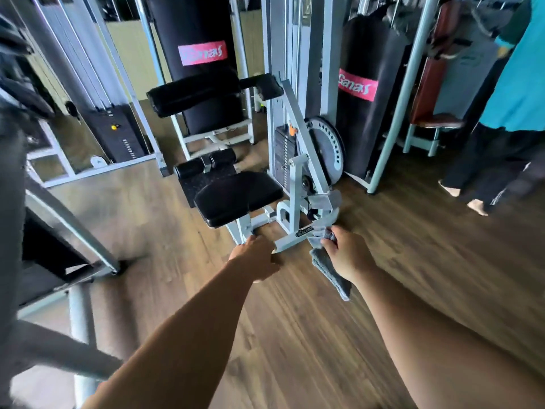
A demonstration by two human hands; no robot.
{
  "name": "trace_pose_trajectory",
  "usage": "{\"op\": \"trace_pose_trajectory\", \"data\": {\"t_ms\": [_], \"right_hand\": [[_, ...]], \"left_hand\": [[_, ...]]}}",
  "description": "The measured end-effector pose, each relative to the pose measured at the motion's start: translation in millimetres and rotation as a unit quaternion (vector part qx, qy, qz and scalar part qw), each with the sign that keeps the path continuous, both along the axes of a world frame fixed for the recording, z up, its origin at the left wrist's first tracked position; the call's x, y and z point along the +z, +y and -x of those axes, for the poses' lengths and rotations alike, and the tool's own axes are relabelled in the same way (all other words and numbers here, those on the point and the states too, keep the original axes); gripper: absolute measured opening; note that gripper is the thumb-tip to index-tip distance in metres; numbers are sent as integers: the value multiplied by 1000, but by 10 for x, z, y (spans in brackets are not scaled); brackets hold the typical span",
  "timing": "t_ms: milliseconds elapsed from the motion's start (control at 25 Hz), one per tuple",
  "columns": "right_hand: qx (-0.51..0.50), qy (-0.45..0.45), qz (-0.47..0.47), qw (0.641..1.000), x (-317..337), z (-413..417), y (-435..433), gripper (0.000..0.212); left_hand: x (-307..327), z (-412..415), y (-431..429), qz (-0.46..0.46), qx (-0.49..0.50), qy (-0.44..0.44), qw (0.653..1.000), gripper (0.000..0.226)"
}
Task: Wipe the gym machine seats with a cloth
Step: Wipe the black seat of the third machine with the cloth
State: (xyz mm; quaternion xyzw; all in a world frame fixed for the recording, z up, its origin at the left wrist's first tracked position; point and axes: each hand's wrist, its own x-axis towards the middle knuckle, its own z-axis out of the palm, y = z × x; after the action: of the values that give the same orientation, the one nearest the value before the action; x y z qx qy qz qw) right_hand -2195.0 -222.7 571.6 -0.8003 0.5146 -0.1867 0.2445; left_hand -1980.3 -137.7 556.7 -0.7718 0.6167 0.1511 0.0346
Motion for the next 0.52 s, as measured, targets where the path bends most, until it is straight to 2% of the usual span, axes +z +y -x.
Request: {"op": "trace_pose_trajectory", "data": {"t_ms": [320,520], "right_hand": [[118,26,-40,992,-190,-1206,-1904,33],[190,56,-47,979,-346,-2089,-2725,31]], "left_hand": [[-240,-920,-1362,6,121,-2,993,53],[-450,-1522,-1913,10,203,29,979,53]]}}
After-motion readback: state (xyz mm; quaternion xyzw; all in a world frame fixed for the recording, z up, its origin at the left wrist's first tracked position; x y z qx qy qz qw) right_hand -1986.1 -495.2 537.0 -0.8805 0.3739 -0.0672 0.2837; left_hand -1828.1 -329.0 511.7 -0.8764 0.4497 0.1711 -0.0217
